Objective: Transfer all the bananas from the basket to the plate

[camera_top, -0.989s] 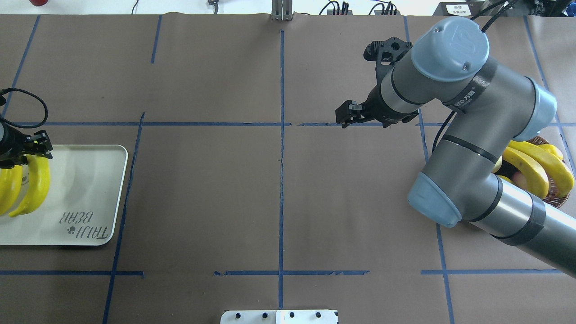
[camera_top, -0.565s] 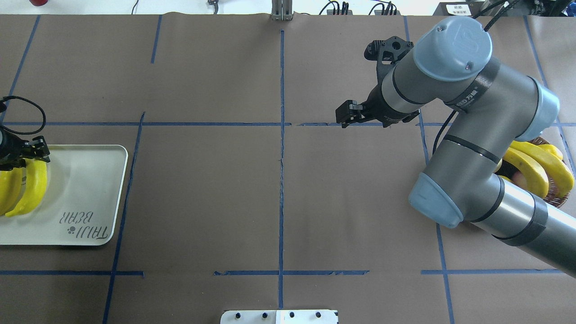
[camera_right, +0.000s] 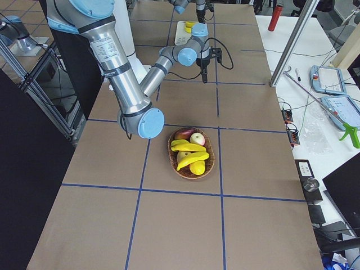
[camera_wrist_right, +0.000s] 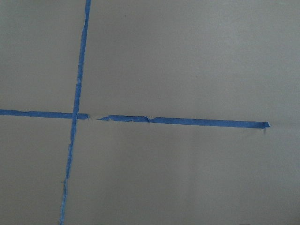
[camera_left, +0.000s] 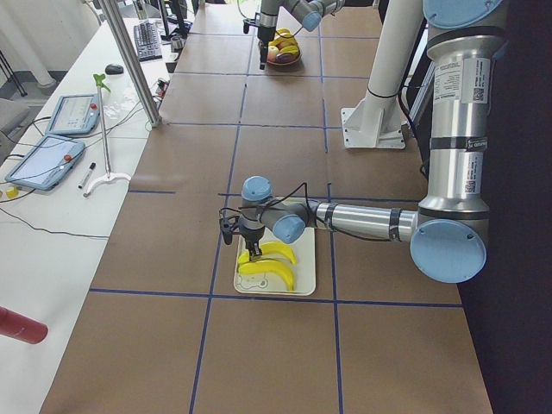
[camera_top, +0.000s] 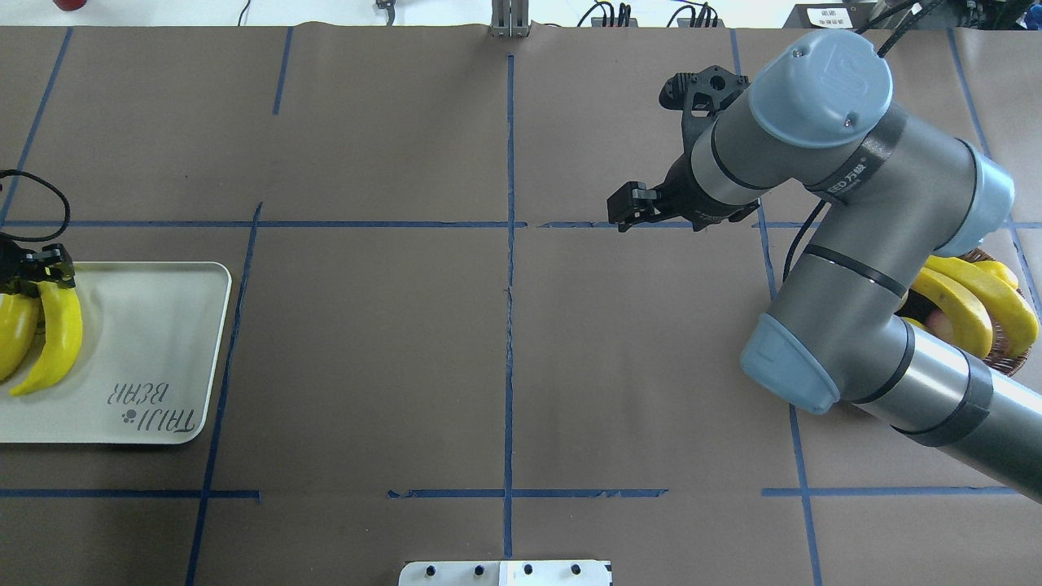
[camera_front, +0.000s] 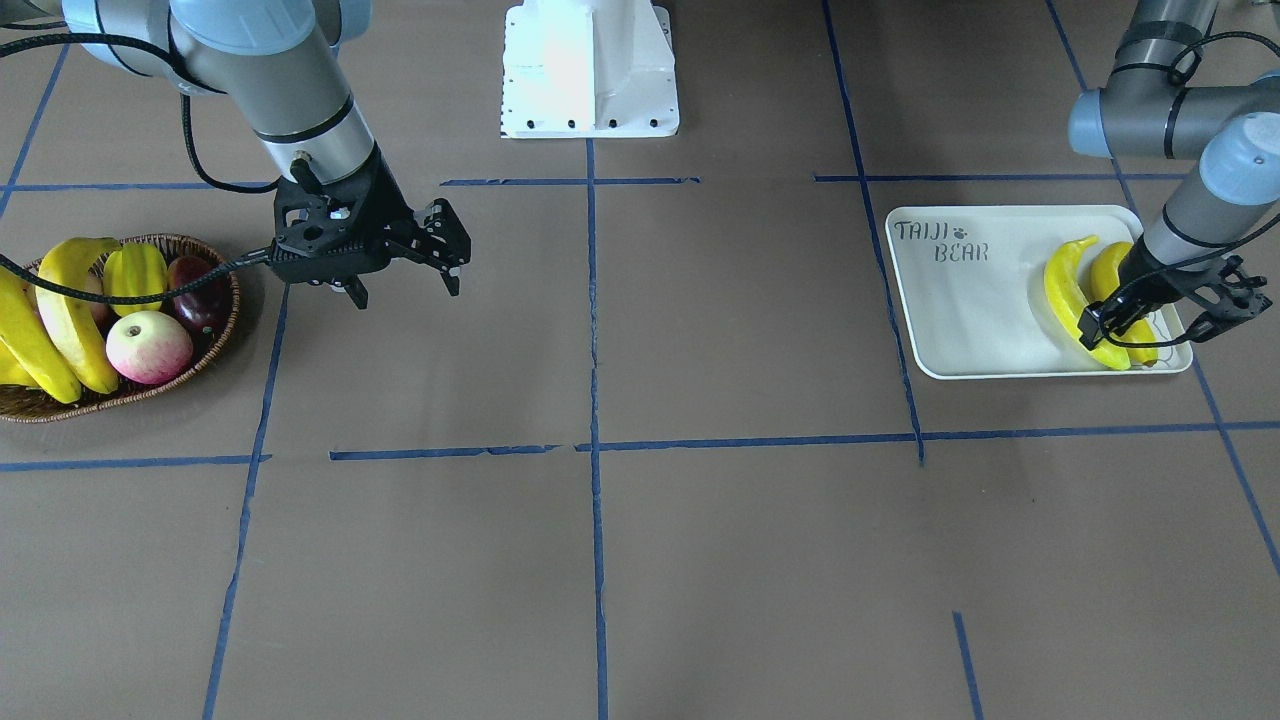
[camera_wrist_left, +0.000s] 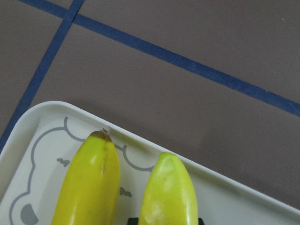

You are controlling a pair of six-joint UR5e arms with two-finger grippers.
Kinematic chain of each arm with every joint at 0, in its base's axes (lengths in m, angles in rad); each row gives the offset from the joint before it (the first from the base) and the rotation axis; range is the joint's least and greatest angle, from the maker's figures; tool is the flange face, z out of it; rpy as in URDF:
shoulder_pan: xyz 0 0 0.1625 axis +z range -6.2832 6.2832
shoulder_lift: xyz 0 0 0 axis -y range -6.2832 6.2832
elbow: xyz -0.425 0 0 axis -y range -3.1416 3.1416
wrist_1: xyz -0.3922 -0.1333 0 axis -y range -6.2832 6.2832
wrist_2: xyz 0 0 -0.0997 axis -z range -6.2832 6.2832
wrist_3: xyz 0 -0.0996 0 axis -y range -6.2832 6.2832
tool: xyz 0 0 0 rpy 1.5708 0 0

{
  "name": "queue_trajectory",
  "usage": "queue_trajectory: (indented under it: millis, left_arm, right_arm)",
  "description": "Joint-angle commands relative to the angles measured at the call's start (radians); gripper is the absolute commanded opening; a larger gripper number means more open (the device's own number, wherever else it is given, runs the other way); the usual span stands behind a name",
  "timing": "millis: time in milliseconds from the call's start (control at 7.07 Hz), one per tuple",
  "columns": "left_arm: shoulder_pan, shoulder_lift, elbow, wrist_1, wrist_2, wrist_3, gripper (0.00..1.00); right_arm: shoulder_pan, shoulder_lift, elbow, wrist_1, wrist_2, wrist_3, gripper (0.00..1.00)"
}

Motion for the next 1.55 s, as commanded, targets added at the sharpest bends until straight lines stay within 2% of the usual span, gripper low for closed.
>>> queue_trajectory:
  millis: [0, 283, 424, 707, 989, 1131, 1272, 1414]
  left_arm:
    - [-0.088, -0.003, -0.004, 0.008, -0.093, 0.078, 1.00]
    - [-0.182, -0.014, -0.052, 0.098, -0.188, 0.225, 1.00]
    - [-0.181, -0.012, -0.107, 0.129, -0.190, 0.300, 1.00]
    - [-0.173, -0.017, -0.198, 0.155, -0.205, 0.324, 1.00]
    - [-0.170, -0.035, -0.215, 0.155, -0.248, 0.324, 1.00]
    - [-0.149, -0.037, -0.221, 0.155, -0.251, 0.315, 1.00]
    - [-0.144, -0.037, -0.221, 0.155, -0.250, 0.312, 1.00]
    - [-0.139, -0.037, -0.221, 0.154, -0.248, 0.310, 1.00]
  right_arm:
    - [0.001, 0.001, -0.001, 0.000, 0.000, 0.000, 1.00]
    - [0.038, -0.002, 0.000, -0.023, 0.029, -0.005, 1.00]
    - [0.088, -0.005, 0.006, -0.061, 0.094, -0.073, 1.00]
    - [0.176, -0.106, 0.080, -0.167, 0.138, -0.335, 1.00]
    - [0.262, -0.282, 0.132, -0.167, 0.152, -0.582, 1.00]
    - [0.285, -0.381, 0.178, -0.166, 0.150, -0.641, 1.00]
    - [0.285, -0.507, 0.234, -0.150, 0.144, -0.631, 1.00]
    - [0.287, -0.595, 0.245, -0.049, 0.144, -0.556, 1.00]
